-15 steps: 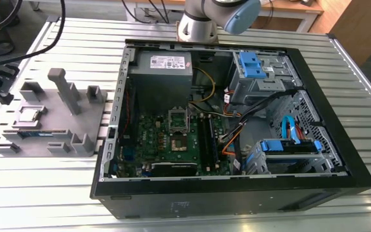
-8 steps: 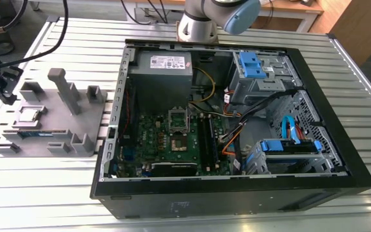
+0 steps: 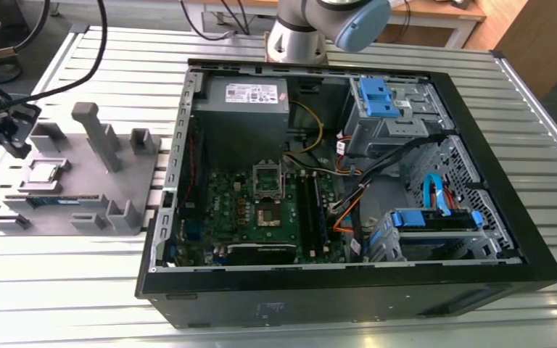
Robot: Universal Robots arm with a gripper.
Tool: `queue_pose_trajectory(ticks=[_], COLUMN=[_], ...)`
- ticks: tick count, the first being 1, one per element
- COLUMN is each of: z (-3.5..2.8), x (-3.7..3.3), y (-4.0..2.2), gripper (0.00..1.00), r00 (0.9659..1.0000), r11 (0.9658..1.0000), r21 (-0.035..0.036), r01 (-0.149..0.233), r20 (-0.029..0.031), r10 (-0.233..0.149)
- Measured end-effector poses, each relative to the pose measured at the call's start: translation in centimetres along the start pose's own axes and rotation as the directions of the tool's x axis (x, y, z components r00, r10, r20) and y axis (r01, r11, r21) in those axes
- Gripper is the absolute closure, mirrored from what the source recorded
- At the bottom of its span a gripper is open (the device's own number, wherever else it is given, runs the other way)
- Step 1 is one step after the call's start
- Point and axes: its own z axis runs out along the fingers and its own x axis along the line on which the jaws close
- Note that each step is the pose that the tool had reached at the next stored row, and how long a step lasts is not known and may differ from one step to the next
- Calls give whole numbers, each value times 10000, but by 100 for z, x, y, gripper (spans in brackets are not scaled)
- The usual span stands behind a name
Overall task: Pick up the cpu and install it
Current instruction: 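Reach for the cpu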
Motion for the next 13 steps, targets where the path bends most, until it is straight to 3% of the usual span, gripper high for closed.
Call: queue_pose_trajectory(ticks=[13], z=[185], x=[59], y=[45], gripper=[89], r00=[10000], r11=[10000], r21=[1], r01=[2], r20=[-1], r10=[-2])
